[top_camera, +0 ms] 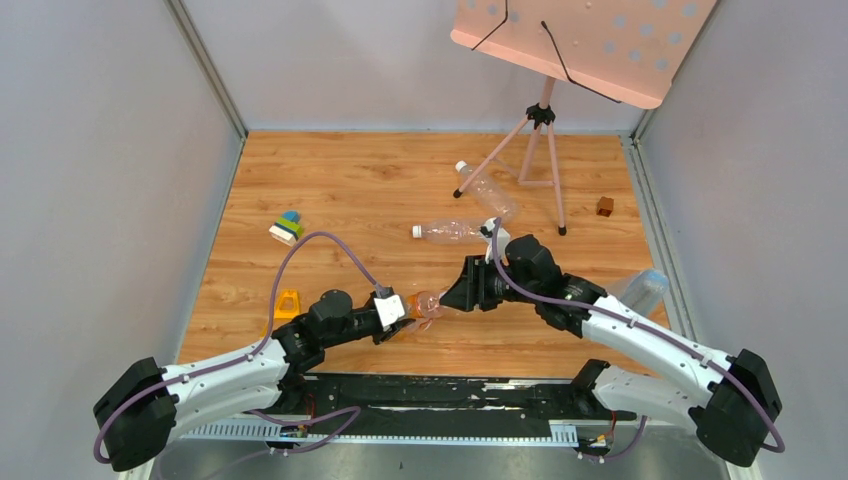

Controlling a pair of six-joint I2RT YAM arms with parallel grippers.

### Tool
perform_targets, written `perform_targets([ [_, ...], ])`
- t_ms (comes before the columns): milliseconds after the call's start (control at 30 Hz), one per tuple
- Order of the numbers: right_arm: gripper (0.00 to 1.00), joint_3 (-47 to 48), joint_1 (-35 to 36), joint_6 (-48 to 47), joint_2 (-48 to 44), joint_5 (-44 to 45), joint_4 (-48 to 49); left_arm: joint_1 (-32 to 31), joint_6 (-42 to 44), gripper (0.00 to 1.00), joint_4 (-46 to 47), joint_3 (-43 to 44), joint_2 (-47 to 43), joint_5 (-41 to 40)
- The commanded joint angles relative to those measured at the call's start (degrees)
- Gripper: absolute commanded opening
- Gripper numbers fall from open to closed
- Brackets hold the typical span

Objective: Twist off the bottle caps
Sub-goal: Unscrew the bottle cap from the plastic bottle.

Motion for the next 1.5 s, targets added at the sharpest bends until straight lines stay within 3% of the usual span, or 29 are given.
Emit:
perform_targets([
  [0,0.43,2.35,0.11,-0.61,-1.78,1.77,0.99,-0.04,-0.72,0.0,0.22,1.42,0.28,0.07],
  [100,0.31,2.1,0.04,-0.77,-1.75,2.18,1.09,-0.08,-0.73,0.0,0.18,1.42,0.17,0.04],
  [200,0.1,2.08,0.07,-2.51,-1.7,1.48,1.64,-0.04,-0.71,0.0,0.18,1.38,0.1,0.09],
  [267,0.03,2.2,0.12,-6.26,-1.74,-0.74,2.71,-0.02,-0.64,0.0,0.28,1.38,0.16,0.08],
  [600,0.0,-7.02,0.04,-44.35,-7.78,-17.15,19.75,-0.05,-1.1,0.0,0.64,0.4,-2.42,0.55],
  [767,0.0,-8.17,0.19,-62.07,-8.75,-23.22,16.89,-0.09,-0.74,0.0,0.84,-0.28,-3.81,-0.08],
  [967,0.0,-7.9,0.18,-63.27,-6.08,-13.18,13.97,-0.09,-0.72,0.0,0.52,0.17,-2.92,-0.31],
  [1467,0.0,-14.32,0.2,-53.51,-15.67,-10.14,22.73,-0.06,-0.9,0.0,0.29,-1.45,-7.55,-1.71],
])
